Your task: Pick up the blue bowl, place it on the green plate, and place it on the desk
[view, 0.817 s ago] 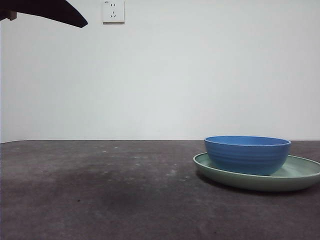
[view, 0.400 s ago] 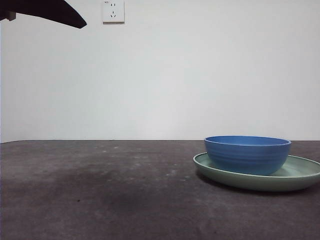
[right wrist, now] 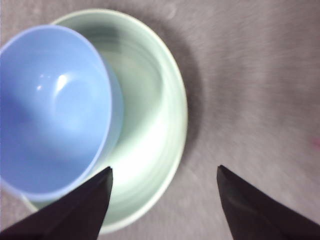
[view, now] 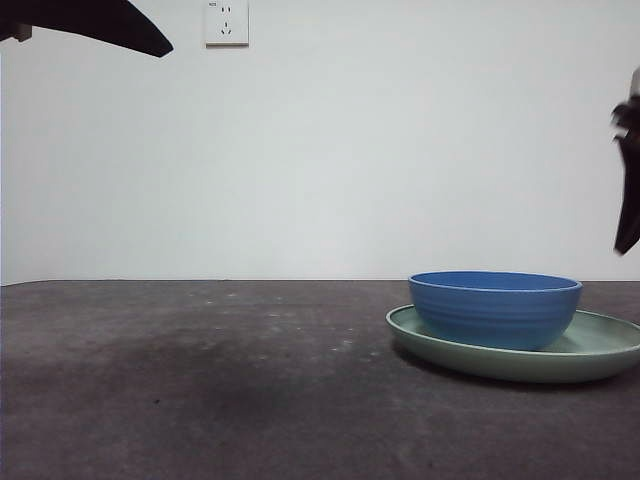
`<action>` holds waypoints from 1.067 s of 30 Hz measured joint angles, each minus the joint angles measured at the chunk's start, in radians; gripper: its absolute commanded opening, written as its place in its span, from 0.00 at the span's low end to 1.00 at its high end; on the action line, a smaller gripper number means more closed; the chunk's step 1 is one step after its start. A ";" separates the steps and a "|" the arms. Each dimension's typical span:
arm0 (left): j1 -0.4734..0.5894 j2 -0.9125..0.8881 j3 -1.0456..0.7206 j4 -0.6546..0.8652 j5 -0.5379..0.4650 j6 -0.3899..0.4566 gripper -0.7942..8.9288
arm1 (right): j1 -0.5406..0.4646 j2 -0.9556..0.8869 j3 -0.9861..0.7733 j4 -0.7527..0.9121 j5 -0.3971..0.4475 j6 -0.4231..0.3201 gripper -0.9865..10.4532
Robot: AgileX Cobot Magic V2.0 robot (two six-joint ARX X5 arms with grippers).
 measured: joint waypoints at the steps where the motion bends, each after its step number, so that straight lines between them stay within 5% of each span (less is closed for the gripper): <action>1: 0.000 0.000 0.000 0.000 0.000 0.000 0.31 | 0.000 0.021 0.000 0.014 -0.002 0.000 0.37; 17: 0.000 0.000 0.000 0.000 0.000 0.000 0.31 | 0.010 0.239 0.000 0.172 -0.021 0.000 0.24; 25: 0.000 0.000 0.000 0.000 0.000 0.001 0.31 | 0.010 0.255 0.000 0.204 -0.040 0.000 0.09; 32: 0.000 0.000 0.000 0.000 0.000 0.000 0.31 | 0.010 0.256 0.000 0.208 -0.041 0.001 0.09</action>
